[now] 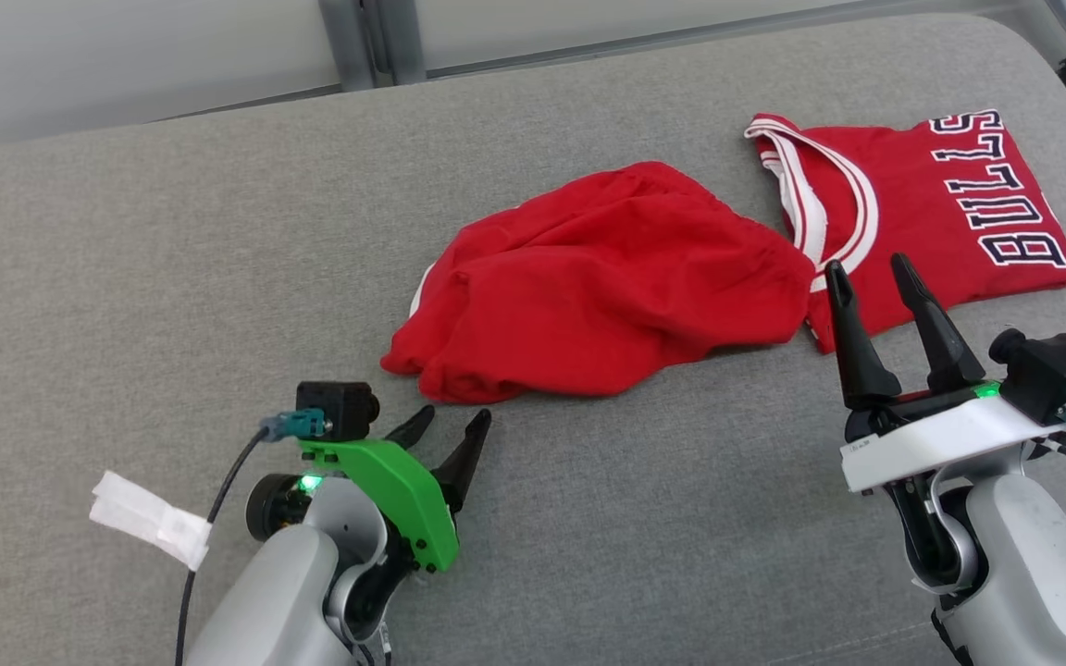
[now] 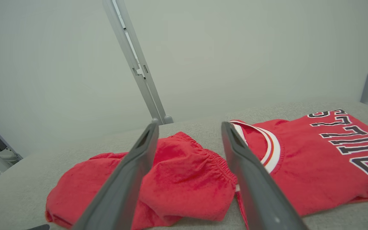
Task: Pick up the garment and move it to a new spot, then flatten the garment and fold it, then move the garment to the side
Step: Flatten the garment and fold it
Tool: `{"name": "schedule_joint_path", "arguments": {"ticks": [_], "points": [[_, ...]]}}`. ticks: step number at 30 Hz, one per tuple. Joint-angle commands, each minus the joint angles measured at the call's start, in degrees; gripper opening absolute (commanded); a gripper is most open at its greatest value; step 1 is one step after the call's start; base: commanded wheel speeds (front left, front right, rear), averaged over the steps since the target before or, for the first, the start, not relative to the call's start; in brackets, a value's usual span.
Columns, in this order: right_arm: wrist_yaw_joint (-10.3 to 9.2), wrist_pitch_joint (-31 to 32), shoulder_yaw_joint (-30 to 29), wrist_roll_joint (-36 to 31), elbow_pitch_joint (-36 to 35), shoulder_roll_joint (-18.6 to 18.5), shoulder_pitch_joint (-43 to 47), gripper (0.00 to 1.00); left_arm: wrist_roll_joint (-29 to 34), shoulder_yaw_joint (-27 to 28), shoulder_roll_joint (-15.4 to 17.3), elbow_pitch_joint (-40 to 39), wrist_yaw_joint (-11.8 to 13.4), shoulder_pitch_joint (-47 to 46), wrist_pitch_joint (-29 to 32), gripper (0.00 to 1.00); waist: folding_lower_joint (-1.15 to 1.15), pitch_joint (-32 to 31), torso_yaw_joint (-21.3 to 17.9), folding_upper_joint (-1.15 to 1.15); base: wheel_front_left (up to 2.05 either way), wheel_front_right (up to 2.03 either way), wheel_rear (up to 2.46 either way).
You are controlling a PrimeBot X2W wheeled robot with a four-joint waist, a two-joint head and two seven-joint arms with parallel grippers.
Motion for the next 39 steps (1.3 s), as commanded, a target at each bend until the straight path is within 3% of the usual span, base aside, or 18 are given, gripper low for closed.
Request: {"name": "schedule_joint_path", "arguments": {"ticks": [1,5,6,8,17,23,30,34,39], "points": [[-0.01,-0.21,0.09,-0.26,0.07,0.39,-0.94,1.0,-1.92,-0.27,0.06,1.04,-0.01,-1.97,0.07,1.0,0.0,2.18,-2.82,0.0,0.0,0.0,0.0],[-0.01,-0.23,-0.47,-0.32,0.12,0.83,-0.94,1.0,-4.83,-1.99,0.94,3.81,-0.01,-4.76,-1.07,1.0,0.0,2.77,-3.65,0.0,0.0,0.0,0.0],[-0.01,-0.23,-0.66,-0.43,0.08,0.9,-0.79,1.0,-5.71,-2.52,1.41,4.19,-0.01,-5.11,-1.32,0.89,0.0,2.74,-3.62,0.0,0.0,0.0,0.0],[-0.01,-0.24,-1.43,-0.53,0.15,0.95,-0.32,1.0,-7.36,-3.58,1.96,4.58,-0.01,-5.51,-1.66,0.0,0.0,2.34,-3.09,0.0,0.0,0.0,0.0],[-0.02,-0.24,-1.88,-0.71,0.47,0.96,1.6,1.0,-11.88,-7.37,6.37,0.15,-0.01,-1.88,-4.19,0.0,0.0,-1.36,2.59,0.0,0.0,0.0,0.0],[-0.02,-0.24,-1.26,-0.63,0.97,-0.03,2.69,1.0,-14.23,-8.88,13.24,-8.49,-0.01,2.19,-0.33,0.0,0.0,-3.4,6.02,0.0,0.0,0.0,0.0],[-0.02,0.11,-0.15,-0.41,0.89,-1.0,2.51,1.0,-19.49,-8.11,26.74,-24.99,0.62,5.63,14.59,0.0,0.0,-3.04,6.91,0.0,0.0,0.0,0.0],[-0.02,0.32,0.29,-0.26,0.62,-1.11,2.36,1.0,-24.1,-6.28,34.66,-34.46,3.32,5.3,24.6,0.0,0.0,-2.1,6.12,0.0,0.0,0.0,0.0],[-0.01,0.46,0.94,-0.17,0.53,-0.71,0.84,1.0,-30.01,-3.71,38.94,-38.37,6.29,-0.03,34.65,0.0,0.0,0.15,4.42,0.0,0.0,0.0,0.0]]}}
